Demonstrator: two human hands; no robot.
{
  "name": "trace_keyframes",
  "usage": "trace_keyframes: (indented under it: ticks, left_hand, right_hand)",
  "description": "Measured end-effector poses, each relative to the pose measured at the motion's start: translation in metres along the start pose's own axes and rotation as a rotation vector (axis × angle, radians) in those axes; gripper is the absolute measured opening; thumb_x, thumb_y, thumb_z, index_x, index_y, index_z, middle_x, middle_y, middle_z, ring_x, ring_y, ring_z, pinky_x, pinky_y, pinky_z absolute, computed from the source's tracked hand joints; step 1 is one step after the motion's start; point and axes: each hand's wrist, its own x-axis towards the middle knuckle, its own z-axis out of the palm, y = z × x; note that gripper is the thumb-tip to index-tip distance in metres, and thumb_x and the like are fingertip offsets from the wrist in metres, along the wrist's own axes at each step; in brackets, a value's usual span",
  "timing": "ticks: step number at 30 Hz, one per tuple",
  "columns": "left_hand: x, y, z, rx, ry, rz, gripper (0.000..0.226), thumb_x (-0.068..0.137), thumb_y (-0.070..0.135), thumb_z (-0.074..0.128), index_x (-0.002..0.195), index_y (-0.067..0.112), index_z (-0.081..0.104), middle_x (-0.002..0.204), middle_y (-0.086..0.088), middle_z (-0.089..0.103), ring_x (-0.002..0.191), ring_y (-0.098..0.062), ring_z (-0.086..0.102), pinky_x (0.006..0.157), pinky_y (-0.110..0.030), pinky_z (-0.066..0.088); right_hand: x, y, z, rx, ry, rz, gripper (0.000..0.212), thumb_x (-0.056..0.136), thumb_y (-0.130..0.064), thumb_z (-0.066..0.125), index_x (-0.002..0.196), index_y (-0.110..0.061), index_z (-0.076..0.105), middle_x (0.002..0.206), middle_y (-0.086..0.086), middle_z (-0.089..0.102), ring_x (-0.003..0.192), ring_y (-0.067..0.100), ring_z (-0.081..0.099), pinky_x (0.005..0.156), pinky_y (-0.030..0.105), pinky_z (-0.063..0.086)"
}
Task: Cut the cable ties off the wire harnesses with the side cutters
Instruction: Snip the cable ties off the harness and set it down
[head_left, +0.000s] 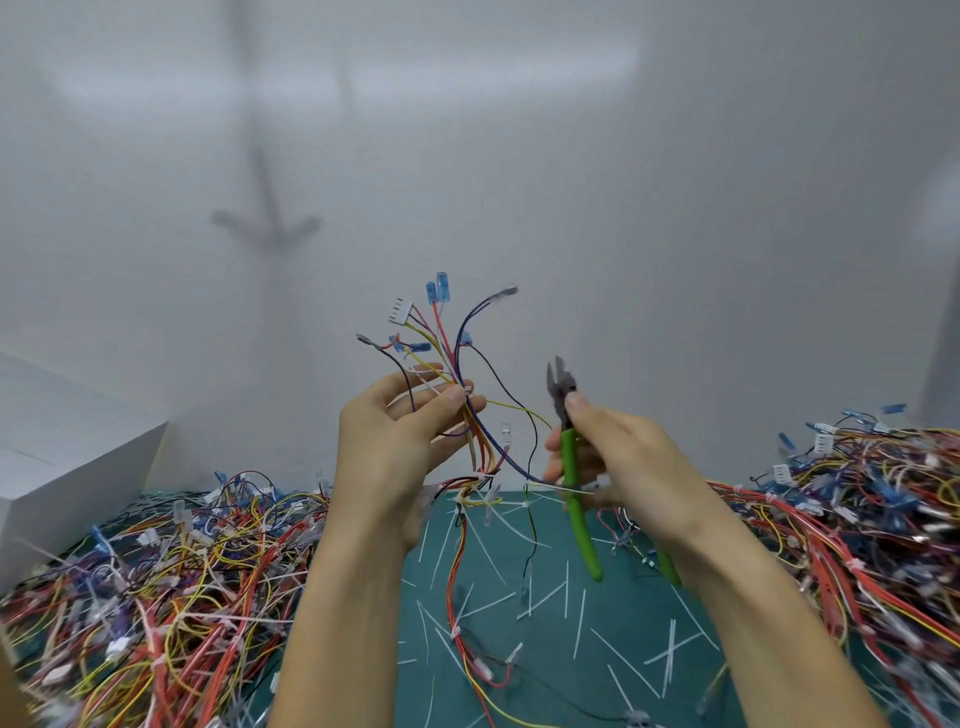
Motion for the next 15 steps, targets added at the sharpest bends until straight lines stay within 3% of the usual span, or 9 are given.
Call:
trace_keyframes:
  ticks: [3, 5, 6, 8, 10, 15]
  left_hand:
    - [0.001, 0.002, -0.002, -0.092, 0.029, -0.050, 0.012, 0.089, -0.003, 0.063, 0.098, 0.005, 0.063, 0.080, -0.006, 0.077, 0.079, -0.021, 0.076, 0.069, -0.030, 0.062]
    - [0.003, 0.003, -0.004, -0.155, 0.040, -0.082, 0.011, 0.089, -0.004, 0.063, 0.097, 0.003, 0.063, 0.081, -0.007, 0.076, 0.080, -0.022, 0.075, 0.071, -0.032, 0.062]
    - [0.003, 0.003, -0.005, -0.176, 0.042, -0.096, 0.011, 0.089, -0.003, 0.062, 0.098, 0.002, 0.063, 0.082, -0.008, 0.076, 0.081, -0.022, 0.075, 0.071, -0.032, 0.062]
    - [0.004, 0.003, -0.006, -0.199, 0.052, -0.120, 0.016, 0.089, -0.003, 0.062, 0.105, 0.000, 0.063, 0.089, -0.010, 0.076, 0.084, -0.022, 0.075, 0.073, -0.032, 0.062]
    - [0.005, 0.001, -0.007, -0.209, 0.070, -0.133, 0.021, 0.090, -0.003, 0.060, 0.111, -0.002, 0.062, 0.100, -0.016, 0.075, 0.087, -0.024, 0.075, 0.072, -0.030, 0.062]
    - [0.008, -0.001, -0.006, -0.235, 0.097, -0.129, 0.032, 0.092, -0.006, 0.056, 0.124, -0.009, 0.056, 0.103, -0.018, 0.071, 0.083, -0.022, 0.074, 0.073, -0.029, 0.062]
  right_hand:
    - [-0.002, -0.001, -0.006, 0.058, -0.017, -0.036, 0.054, 0.073, -0.069, 0.063, 0.091, -0.018, 0.066, 0.085, 0.000, 0.077, 0.072, 0.006, 0.069, 0.064, 0.026, 0.054]
    - [-0.004, -0.001, -0.009, 0.048, -0.026, -0.064, 0.050, 0.066, -0.060, 0.079, 0.090, -0.018, 0.066, 0.085, 0.000, 0.076, 0.073, 0.012, 0.071, 0.061, 0.020, 0.055]
    - [-0.005, -0.001, -0.009, 0.044, 0.002, -0.087, 0.044, 0.066, -0.052, 0.083, 0.087, -0.018, 0.067, 0.082, 0.001, 0.076, 0.071, 0.015, 0.070, 0.060, 0.023, 0.056]
    - [-0.004, -0.001, -0.008, 0.025, 0.153, -0.146, 0.036, 0.068, -0.045, 0.086, 0.082, -0.018, 0.065, 0.073, -0.001, 0.070, 0.068, 0.023, 0.067, 0.067, 0.040, 0.060]
    - [-0.005, -0.004, -0.006, 0.000, 0.323, -0.193, 0.035, 0.068, -0.051, 0.075, 0.079, -0.021, 0.062, 0.069, -0.002, 0.063, 0.074, 0.033, 0.064, 0.075, 0.053, 0.057]
    - [-0.010, -0.016, -0.008, 0.064, 0.410, -0.323, 0.029, 0.070, -0.047, 0.067, 0.081, -0.021, 0.058, 0.076, 0.011, 0.062, 0.078, 0.037, 0.061, 0.073, 0.057, 0.054]
